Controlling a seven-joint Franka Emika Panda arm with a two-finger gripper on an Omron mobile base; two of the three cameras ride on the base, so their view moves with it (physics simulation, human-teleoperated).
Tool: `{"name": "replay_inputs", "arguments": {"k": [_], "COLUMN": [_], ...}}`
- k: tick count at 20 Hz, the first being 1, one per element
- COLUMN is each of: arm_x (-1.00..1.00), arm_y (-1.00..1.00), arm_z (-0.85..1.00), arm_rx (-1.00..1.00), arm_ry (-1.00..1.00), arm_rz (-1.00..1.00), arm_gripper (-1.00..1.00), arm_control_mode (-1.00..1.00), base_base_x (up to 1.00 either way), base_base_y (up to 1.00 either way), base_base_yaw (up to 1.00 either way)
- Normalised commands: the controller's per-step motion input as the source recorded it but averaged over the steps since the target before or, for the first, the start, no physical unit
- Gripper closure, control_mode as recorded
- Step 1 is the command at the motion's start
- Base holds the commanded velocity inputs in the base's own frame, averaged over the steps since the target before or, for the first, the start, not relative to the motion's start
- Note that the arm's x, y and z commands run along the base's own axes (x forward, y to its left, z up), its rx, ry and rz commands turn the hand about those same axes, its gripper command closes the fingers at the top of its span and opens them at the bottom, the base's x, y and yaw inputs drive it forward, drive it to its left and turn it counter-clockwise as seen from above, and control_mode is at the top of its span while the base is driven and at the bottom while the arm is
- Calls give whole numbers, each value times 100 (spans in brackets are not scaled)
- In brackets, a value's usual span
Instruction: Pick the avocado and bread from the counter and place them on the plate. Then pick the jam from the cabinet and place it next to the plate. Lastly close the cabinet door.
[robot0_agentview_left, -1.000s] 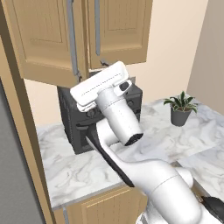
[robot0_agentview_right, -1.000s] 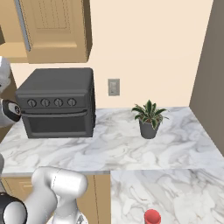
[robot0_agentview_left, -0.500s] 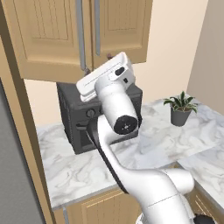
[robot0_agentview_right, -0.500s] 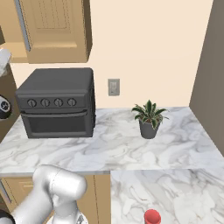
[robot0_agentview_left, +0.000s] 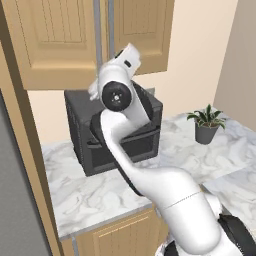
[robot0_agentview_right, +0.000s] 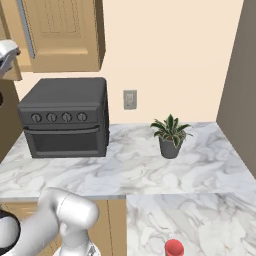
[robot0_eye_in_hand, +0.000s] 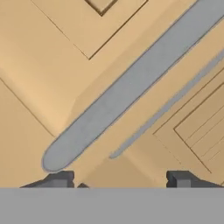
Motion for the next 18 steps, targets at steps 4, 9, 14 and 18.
{"name": "replay_inputs", "arguments": {"k": [4,9,14,18], "arm_x": [100,100,100,100], "arm_y": [22,7,12,20], "arm_z": [-63,-94,-100,-89], "arm_rx": [-5,0,1,8], "arm_ry": [34,32,25,14], "arm_rz": [-6,-1,0,-1], "arm_gripper": [-100,-100,-100,-100], "arm_control_mode": [-100,-100,-100,-100], "base_base_x": [0,0,0,0], "base_base_y": [0,0,0,0], "base_base_yaw": [0,0,0,0]}}
